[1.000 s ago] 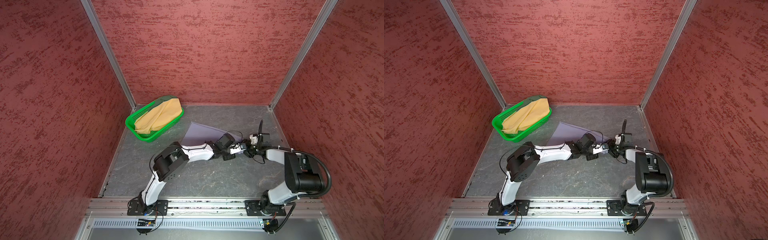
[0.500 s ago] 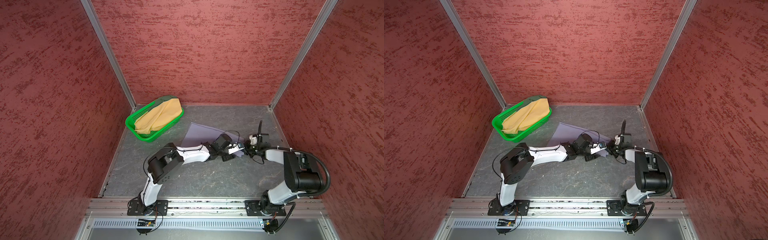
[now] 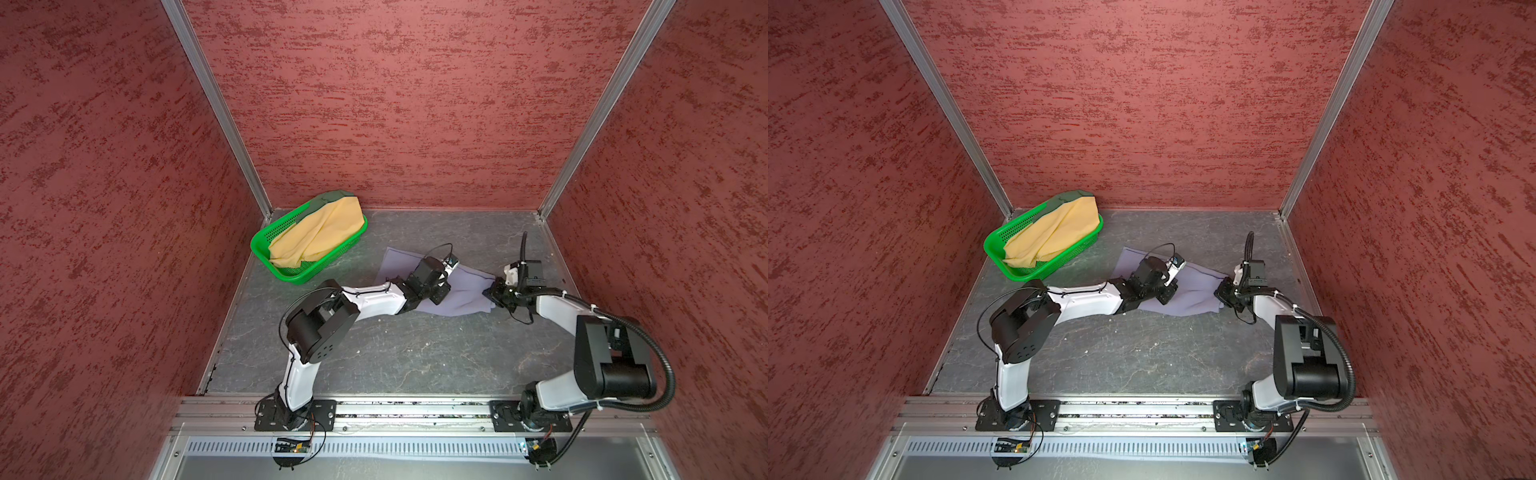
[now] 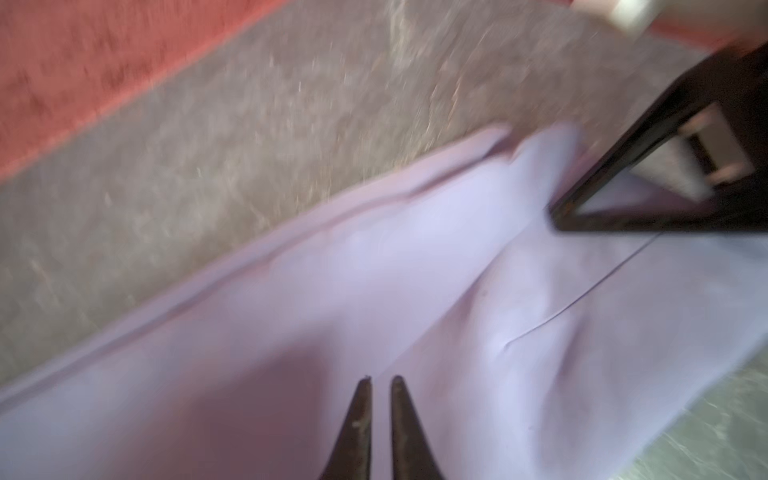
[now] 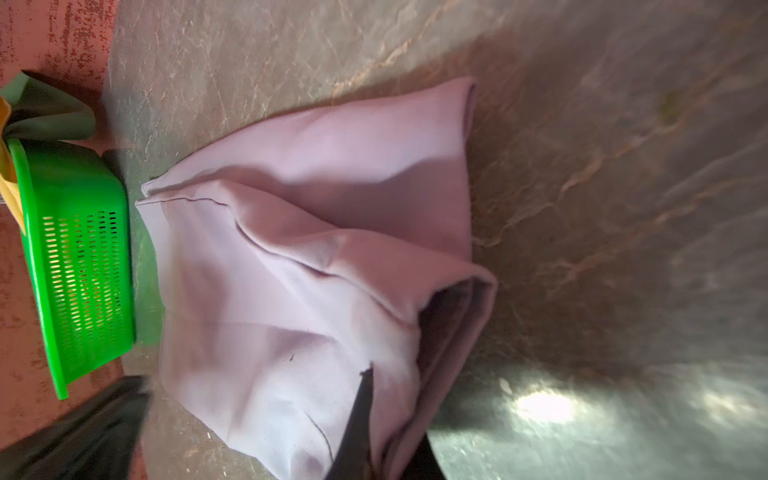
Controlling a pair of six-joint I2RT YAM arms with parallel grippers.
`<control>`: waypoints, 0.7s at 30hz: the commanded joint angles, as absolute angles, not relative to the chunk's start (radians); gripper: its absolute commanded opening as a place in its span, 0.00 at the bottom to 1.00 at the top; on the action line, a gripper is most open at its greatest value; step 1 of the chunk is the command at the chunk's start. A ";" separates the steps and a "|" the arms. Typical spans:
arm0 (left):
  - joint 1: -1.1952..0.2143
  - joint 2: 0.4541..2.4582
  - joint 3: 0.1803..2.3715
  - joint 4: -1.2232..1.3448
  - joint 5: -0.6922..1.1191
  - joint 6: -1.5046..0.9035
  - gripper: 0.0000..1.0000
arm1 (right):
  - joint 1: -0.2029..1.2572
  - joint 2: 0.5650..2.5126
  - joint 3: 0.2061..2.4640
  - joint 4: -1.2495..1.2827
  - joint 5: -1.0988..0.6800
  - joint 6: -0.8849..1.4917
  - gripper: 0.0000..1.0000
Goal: Fold and stack skirts
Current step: Fold the skirt at the center of the table.
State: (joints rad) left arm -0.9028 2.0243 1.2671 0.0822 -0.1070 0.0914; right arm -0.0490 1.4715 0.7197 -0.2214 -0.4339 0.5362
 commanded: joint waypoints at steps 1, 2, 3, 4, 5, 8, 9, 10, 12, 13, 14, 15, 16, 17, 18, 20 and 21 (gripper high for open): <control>-0.949 2.091 1.272 0.064 -0.183 0.044 0.05 | -0.040 1.414 0.765 -0.306 -0.378 0.487 0.00; -0.960 2.112 1.284 0.057 -0.183 0.035 0.02 | -0.039 1.407 0.772 -0.319 -0.374 0.484 0.00; -0.969 2.134 1.296 0.050 -0.184 0.022 0.01 | -0.038 1.401 0.779 -0.333 -0.368 0.477 0.00; -0.975 2.151 1.307 0.043 -0.181 0.007 0.00 | -0.037 1.395 0.784 -0.346 -0.360 0.472 0.00; -0.980 2.167 1.315 0.038 -0.171 -0.007 0.00 | -0.035 1.389 0.791 -0.359 -0.351 0.466 0.00; -0.985 2.194 1.321 0.048 -0.130 -0.056 0.00 | -0.030 1.377 0.816 -0.401 -0.327 0.448 0.00; -0.985 2.195 1.315 0.062 -0.110 -0.068 0.00 | -0.028 1.375 0.827 -0.418 -0.319 0.441 0.00; -0.986 2.195 1.313 0.070 -0.096 -0.073 0.00 | -0.023 1.372 0.835 -0.432 -0.310 0.435 0.00; -0.989 2.184 1.315 0.068 -0.088 -0.074 0.00 | -0.017 1.369 0.856 -0.457 -0.286 0.420 0.00; -0.987 2.173 1.310 0.071 -0.086 -0.079 0.00 | -0.014 1.368 0.864 -0.468 -0.273 0.415 0.00; -0.981 2.158 1.301 0.082 -0.071 -0.084 0.00 | -0.013 1.368 0.874 -0.481 -0.253 0.407 0.00; -0.969 2.140 1.293 0.090 -0.053 -0.093 0.02 | -0.012 1.368 0.885 -0.494 -0.228 0.399 0.00; -0.958 2.119 1.284 0.092 -0.041 -0.106 0.05 | -0.011 1.371 0.895 -0.506 -0.207 0.391 0.00; -0.942 2.096 1.276 0.094 -0.026 -0.119 0.10 | -0.011 1.374 0.905 -0.517 -0.183 0.383 0.00; -0.926 2.070 1.266 0.095 -0.011 -0.132 0.14 | -0.011 1.378 0.915 -0.525 -0.164 0.377 0.00; -0.895 2.021 1.236 0.104 -0.003 -0.154 0.27 | -0.012 1.388 0.935 -0.539 -0.131 0.366 0.00; -0.877 1.996 1.218 0.104 -0.001 -0.164 0.32 | -0.011 1.393 0.946 -0.549 -0.113 0.360 0.00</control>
